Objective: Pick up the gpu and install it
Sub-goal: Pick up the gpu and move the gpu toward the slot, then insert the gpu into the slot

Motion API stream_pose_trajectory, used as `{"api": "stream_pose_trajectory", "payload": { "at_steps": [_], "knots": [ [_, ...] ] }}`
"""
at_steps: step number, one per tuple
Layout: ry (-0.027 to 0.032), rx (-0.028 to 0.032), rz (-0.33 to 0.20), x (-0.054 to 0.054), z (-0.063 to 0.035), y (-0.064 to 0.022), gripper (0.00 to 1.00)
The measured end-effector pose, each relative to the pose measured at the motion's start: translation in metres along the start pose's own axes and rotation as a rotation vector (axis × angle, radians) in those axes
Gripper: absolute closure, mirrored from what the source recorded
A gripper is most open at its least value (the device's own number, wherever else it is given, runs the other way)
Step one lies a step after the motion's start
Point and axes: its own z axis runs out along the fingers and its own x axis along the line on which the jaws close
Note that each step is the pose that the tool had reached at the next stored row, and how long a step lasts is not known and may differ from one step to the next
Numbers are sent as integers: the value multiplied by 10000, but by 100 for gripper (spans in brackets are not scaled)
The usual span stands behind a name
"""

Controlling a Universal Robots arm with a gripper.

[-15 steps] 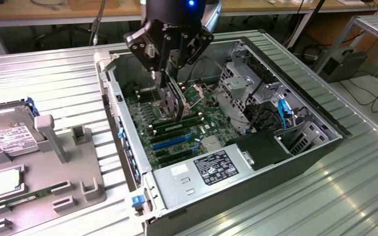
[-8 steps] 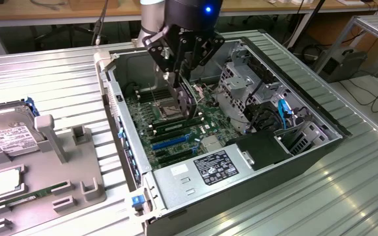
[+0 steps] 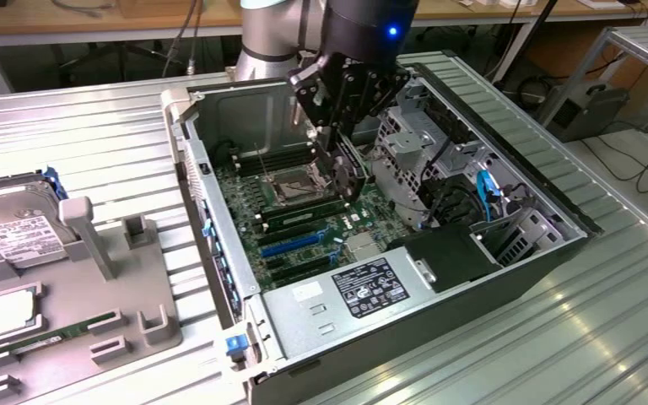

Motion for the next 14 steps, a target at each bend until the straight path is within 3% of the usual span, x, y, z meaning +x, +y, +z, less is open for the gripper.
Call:
{"api": "stream_pose_trajectory", "payload": {
  "at_steps": [4, 14],
  "knots": [
    [2, 10, -1, -122, 66, 3, 74],
    [4, 12, -1, -124, 65, 3, 74]
  ]
}}
